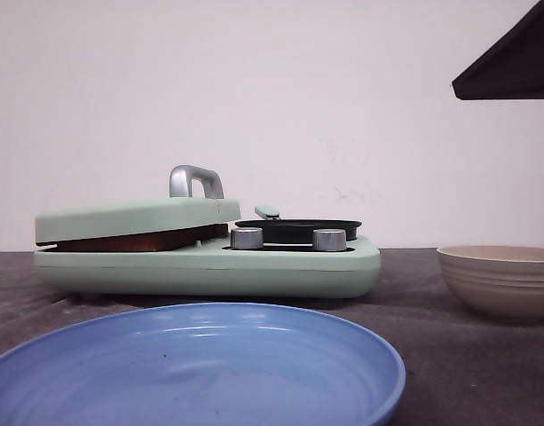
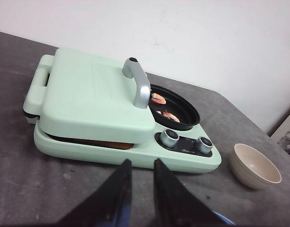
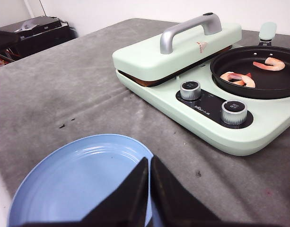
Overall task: Make breakfast with bread and shrimp
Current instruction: 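Release the bowl and raise the right gripper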
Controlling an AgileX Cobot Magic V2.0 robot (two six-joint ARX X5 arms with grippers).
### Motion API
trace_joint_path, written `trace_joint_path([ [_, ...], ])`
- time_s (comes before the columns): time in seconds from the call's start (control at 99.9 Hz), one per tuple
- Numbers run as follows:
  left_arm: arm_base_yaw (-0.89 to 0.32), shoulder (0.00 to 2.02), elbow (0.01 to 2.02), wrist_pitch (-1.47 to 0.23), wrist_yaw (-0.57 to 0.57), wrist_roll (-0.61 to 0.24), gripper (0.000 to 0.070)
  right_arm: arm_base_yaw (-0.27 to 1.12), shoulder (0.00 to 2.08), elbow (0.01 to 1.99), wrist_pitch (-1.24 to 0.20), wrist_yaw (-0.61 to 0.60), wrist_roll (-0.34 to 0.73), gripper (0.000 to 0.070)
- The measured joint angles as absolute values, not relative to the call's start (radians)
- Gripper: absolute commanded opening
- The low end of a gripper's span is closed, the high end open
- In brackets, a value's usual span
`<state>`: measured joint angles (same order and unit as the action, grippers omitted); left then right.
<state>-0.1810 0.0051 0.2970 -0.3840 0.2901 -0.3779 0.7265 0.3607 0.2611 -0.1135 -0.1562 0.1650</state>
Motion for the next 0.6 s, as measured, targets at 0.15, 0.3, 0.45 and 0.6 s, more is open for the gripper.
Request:
trace_joint_path([
  [0.15,-0.181,0.005,0.297,-0.415,0.24,-0.378,0.0,0.727,0.361,0.261,-0.113,-0.156,0.165,0.0],
  [0.3,-0.171,0.005,0.244,-0.341,0.06,-0.347,0.0,0.727,0.361,0.261,-0.113,-0.156,0.165,0.0],
  [0.45,-0.121,0.005,0.111,-0.093,-0.031,-0.216,0.0,0.727,0.361,0.261,-0.113,-0.156,0.165,0.0],
  [0.6,-0.081,0.006,0.032,-0.068,-0.03,-0.144,0.0,0.727,0.36,0.261,-0.113,-0.156,0.165,0.0],
])
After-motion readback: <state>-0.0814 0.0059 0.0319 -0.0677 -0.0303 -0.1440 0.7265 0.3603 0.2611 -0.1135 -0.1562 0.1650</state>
